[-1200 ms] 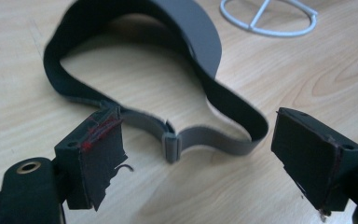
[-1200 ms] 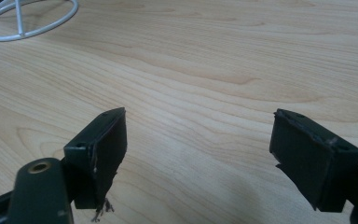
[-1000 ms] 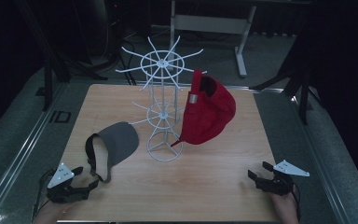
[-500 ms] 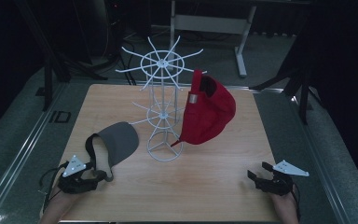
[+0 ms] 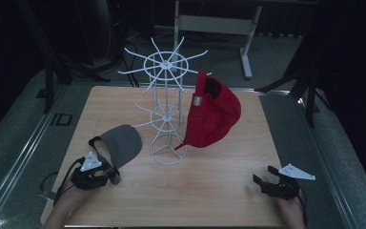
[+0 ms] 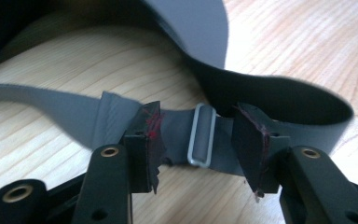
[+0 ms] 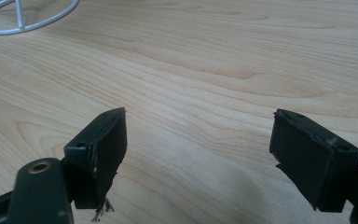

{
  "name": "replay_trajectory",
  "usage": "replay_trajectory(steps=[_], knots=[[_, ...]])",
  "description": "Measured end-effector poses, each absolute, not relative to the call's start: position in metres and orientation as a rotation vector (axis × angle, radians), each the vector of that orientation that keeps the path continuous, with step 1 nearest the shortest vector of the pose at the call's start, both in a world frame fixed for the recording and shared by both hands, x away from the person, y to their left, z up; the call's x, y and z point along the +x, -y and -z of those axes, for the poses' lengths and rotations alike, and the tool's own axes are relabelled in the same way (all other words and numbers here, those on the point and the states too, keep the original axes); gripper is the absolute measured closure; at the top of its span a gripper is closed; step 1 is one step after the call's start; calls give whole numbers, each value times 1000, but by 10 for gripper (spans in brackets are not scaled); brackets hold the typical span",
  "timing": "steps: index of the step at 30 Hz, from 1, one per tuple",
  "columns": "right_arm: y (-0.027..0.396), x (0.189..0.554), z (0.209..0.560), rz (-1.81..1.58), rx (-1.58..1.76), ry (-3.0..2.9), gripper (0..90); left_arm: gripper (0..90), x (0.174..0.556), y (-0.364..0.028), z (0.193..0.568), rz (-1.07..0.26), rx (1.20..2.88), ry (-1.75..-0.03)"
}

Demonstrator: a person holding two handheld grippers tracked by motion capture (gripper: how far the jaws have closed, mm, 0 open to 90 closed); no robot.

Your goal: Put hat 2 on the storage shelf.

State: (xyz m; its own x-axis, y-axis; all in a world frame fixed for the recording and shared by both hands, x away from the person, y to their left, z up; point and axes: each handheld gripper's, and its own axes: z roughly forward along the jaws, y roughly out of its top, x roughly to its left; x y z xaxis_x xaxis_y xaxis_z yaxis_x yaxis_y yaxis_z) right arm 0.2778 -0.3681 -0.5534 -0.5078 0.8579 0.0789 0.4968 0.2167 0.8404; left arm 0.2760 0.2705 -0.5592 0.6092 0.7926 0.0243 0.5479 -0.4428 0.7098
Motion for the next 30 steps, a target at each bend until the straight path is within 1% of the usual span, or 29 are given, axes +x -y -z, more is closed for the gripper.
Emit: replay_trajectory(steps=[2,4,7,8,9,11,14,19,22,26,27,29,30], knots=[[368,278,554,-1209,1254,-2093,187,531,278,-269,557,-451,2179,-1058],[368,277,554,-1201,1254,-2098,187,586,279,-267,556,-441,2194,-1059],[367,277,554,-1201,1252,-2099,187,717,279,-260,551,-437,2249,-1049],[367,277,553,-1201,1252,-2099,187,775,278,-257,550,-450,2270,-1047],[367,277,553,-1204,1255,-2098,187,791,278,-255,549,-460,2279,-1057],[368,276,553,-1205,1257,-2095,187,800,277,-252,549,-479,2287,-1064],[369,276,552,-1210,1257,-2093,187,806,275,-254,550,-493,2252,-1084],[373,276,552,-1234,1279,-2075,187,811,264,-273,547,-493,2054,-1003],[374,276,553,-1234,1281,-2072,187,812,261,-283,540,-495,1988,-985],[373,276,553,-1231,1277,-2075,187,814,258,-292,528,-509,1952,-965],[373,276,552,-1232,1278,-2075,187,815,257,-292,524,-543,1965,-950],[373,276,552,-1232,1277,-2075,187,816,256,-294,517,-532,1959,-917],[373,276,552,-1236,1278,-2073,187,816,256,-293,513,-554,1957,-909]])
